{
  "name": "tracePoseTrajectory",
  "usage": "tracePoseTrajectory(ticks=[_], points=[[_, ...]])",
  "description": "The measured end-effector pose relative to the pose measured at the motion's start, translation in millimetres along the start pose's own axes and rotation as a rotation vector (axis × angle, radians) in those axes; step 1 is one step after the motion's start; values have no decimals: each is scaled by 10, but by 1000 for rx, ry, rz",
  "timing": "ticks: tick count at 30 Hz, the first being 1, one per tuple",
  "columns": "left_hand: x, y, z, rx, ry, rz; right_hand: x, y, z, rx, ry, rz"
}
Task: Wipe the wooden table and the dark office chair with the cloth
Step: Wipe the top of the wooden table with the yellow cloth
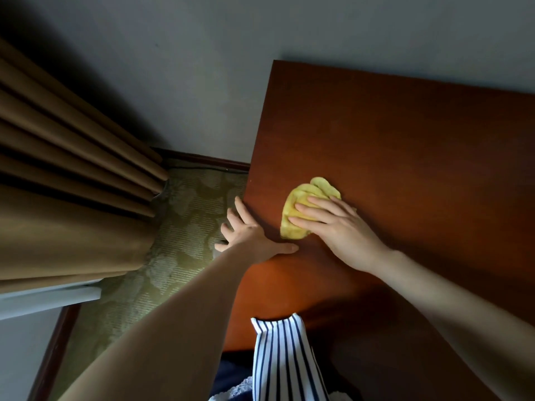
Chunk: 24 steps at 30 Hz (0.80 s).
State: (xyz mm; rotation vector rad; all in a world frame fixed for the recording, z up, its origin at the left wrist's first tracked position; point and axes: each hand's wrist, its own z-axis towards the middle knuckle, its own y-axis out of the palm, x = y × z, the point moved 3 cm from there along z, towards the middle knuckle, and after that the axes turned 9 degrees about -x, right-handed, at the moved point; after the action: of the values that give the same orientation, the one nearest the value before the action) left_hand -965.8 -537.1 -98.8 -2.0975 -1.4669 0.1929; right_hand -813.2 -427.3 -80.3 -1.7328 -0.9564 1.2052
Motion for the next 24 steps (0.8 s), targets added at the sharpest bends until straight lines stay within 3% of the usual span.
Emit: tracePoseTrajectory(ticks=[4, 10, 18, 24], points=[[7, -1, -19, -8, 3, -3, 212, -94, -291, -17, -6, -76], [13, 1, -16, -15, 11, 1, 786, -346, -280, -21, 227, -86], [7, 45, 10, 0, -3, 2, 1231, -668, 493, 101, 496, 75], [4, 41, 15, -25, -4, 2, 1129, -784, 1177, 30, 530, 79]])
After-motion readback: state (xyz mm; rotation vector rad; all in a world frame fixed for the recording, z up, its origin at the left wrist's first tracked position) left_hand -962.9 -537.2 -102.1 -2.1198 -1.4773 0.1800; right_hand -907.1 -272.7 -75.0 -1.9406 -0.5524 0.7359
